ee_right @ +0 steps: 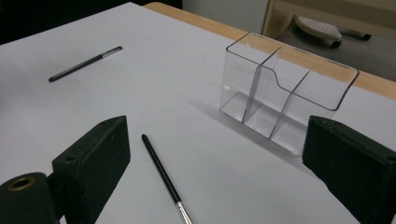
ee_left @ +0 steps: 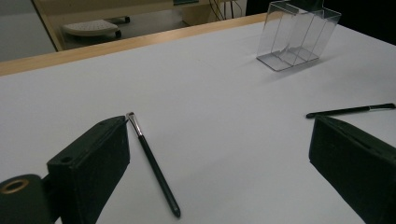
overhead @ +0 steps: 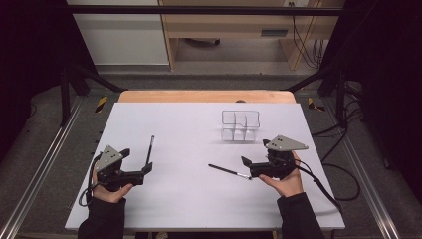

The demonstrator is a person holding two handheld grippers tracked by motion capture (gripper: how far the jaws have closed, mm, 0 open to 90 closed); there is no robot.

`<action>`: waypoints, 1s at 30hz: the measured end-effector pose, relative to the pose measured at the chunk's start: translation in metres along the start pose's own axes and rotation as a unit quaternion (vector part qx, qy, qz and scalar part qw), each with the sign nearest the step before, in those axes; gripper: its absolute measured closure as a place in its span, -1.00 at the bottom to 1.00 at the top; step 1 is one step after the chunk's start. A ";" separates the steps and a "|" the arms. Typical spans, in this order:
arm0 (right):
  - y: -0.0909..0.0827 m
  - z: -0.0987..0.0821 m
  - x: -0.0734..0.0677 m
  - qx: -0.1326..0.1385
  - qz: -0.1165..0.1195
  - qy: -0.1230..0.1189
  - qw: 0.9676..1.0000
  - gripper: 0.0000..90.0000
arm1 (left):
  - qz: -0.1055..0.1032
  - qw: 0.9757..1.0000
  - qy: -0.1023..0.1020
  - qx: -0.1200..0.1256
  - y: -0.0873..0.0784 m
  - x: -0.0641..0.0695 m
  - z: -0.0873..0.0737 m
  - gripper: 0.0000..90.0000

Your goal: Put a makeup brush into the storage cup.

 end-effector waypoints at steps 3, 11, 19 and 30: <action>0.005 0.000 -0.001 -0.006 0.000 0.000 1.000 -0.81 | -0.001 1.000 0.002 -0.002 0.001 0.002 0.000 -0.90; 0.015 0.001 -0.008 -0.033 0.002 -0.017 0.999 -0.80 | -0.002 1.000 0.006 -0.007 0.004 0.004 -0.002 -0.90; 0.028 0.006 -0.017 -0.053 0.008 -0.033 0.998 -0.78 | -0.004 1.000 0.008 -0.010 0.005 0.006 -0.003 -0.90; 0.049 0.002 -0.031 -0.090 0.023 -0.050 0.994 -0.71 | -0.005 1.000 0.012 -0.013 0.006 0.007 -0.003 -0.90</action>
Point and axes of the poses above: each handheld gripper's, and its own axes: y roughly forward along the jaws, z roughly out of its top, x roughly to its right, the point moved 9 cm from there along y, roughly forward along the jaws, and after that the axes turned 7 degrees about -x, right-handed, at the moved point
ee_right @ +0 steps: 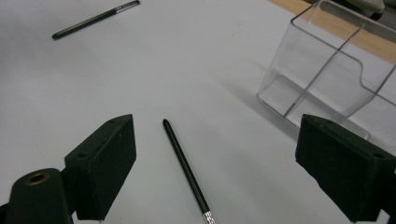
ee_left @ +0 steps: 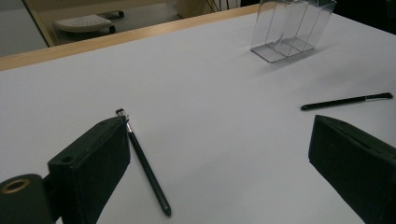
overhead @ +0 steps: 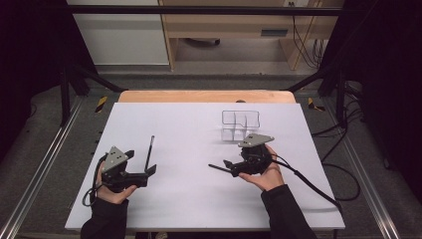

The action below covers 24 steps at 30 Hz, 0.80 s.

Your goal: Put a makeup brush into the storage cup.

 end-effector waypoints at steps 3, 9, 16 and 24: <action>0.009 -0.003 -0.004 -0.017 0.006 -0.005 1.000 -0.69 | -0.001 1.000 0.000 0.000 0.000 0.000 0.000 -0.90; 0.019 -0.009 -0.006 -0.039 0.010 -0.009 0.999 -0.67 | -0.001 1.000 0.001 -0.003 0.001 0.001 -0.001 -0.90; 0.033 -0.016 -0.009 -0.065 0.015 -0.011 0.998 -0.62 | -0.001 1.000 0.004 -0.006 0.003 0.003 -0.001 -0.90; 0.047 -0.024 -0.011 -0.088 0.017 -0.016 0.996 -0.61 | -0.003 1.000 0.005 -0.008 0.003 0.003 -0.002 -0.89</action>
Point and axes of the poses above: each handheld gripper's, and its own axes: y roughly forward along the jaws, z roughly out of its top, x roughly to its right, the point moved 9 cm from there along y, roughly forward along the jaws, and after that the axes turned 7 degrees about -x, right-handed, at the moved point
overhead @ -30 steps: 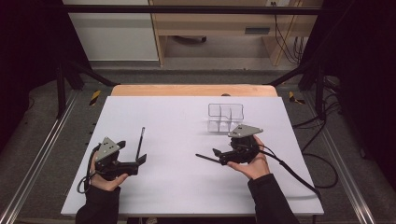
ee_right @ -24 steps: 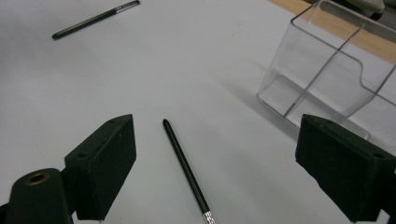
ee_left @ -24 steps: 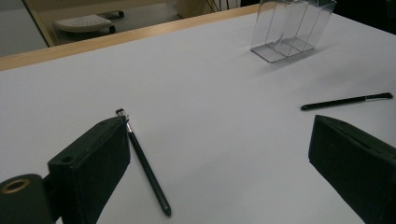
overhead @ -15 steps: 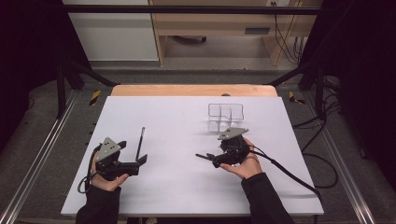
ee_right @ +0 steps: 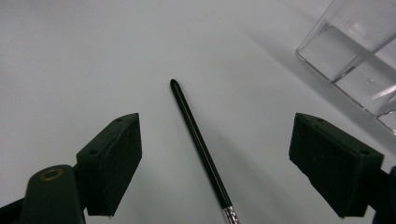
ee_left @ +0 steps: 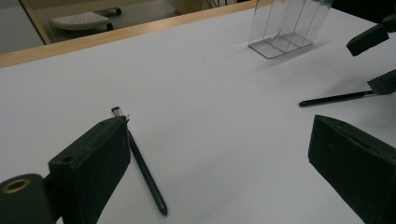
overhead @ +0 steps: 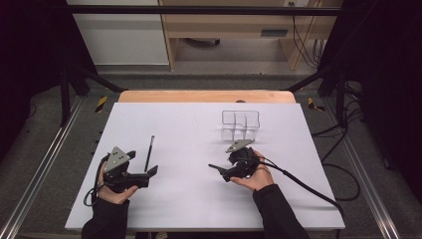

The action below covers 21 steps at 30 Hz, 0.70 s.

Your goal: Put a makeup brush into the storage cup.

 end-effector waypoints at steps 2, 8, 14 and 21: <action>0.004 -0.002 0.000 -0.007 0.001 0.001 1.000 -0.59 | 0.000 1.000 0.001 -0.001 0.000 0.000 0.000 -0.89; 0.017 -0.007 0.000 -0.029 0.001 -0.005 1.000 -0.48 | 0.000 1.000 0.001 -0.002 0.001 0.000 -0.001 -0.89; 0.025 -0.010 -0.001 -0.040 0.002 -0.007 0.999 -0.37 | -0.001 1.000 0.002 -0.002 0.001 0.001 0.000 -0.89; 0.031 -0.013 -0.001 -0.052 0.006 -0.006 0.999 -0.11 | -0.001 1.000 0.000 -0.002 0.002 0.000 -0.001 -0.89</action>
Point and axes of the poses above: each handheld gripper's, and its own axes: y roughly forward along the jaws, z roughly out of its top, x roughly to its right, the point moved 9 cm from there along y, roughly forward along the jaws, and after that the axes turned 7 degrees about -x, right-handed, at the moved point
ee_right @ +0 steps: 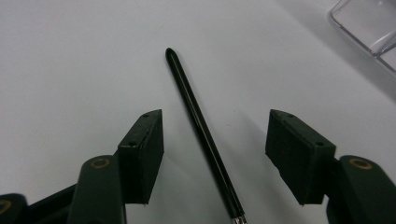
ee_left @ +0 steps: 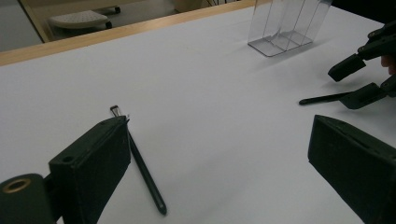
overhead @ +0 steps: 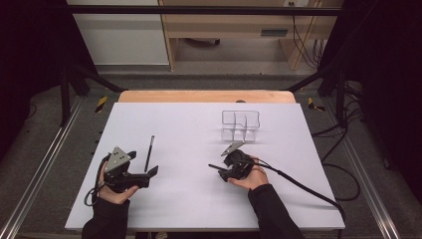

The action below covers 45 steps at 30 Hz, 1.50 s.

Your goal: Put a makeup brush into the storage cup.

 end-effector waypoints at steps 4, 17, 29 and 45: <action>0.002 -0.002 -0.001 -0.009 0.005 -0.001 1.000 0.04 | -0.001 1.000 0.000 -0.001 0.000 0.001 0.000 -0.89; 0.000 -0.004 -0.002 -0.021 0.023 0.006 0.999 0.49 | -0.003 1.000 0.000 0.000 0.000 0.001 0.000 -0.88; -0.001 -0.004 0.000 -0.027 0.021 0.017 0.999 0.74 | -0.003 1.000 0.000 0.001 -0.001 0.001 0.001 -0.88; 0.000 -0.004 0.000 -0.025 0.020 0.028 0.999 0.75 | -0.003 1.000 -0.001 0.002 -0.002 0.001 0.001 -0.88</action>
Point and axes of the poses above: each handheld gripper's, and its own axes: y roughly forward along the jaws, z roughly out of its top, x roughly to its right, the point moved 9 cm from there along y, roughly forward along the jaws, and after that the axes turned 7 degrees about -x, right-handed, at the moved point
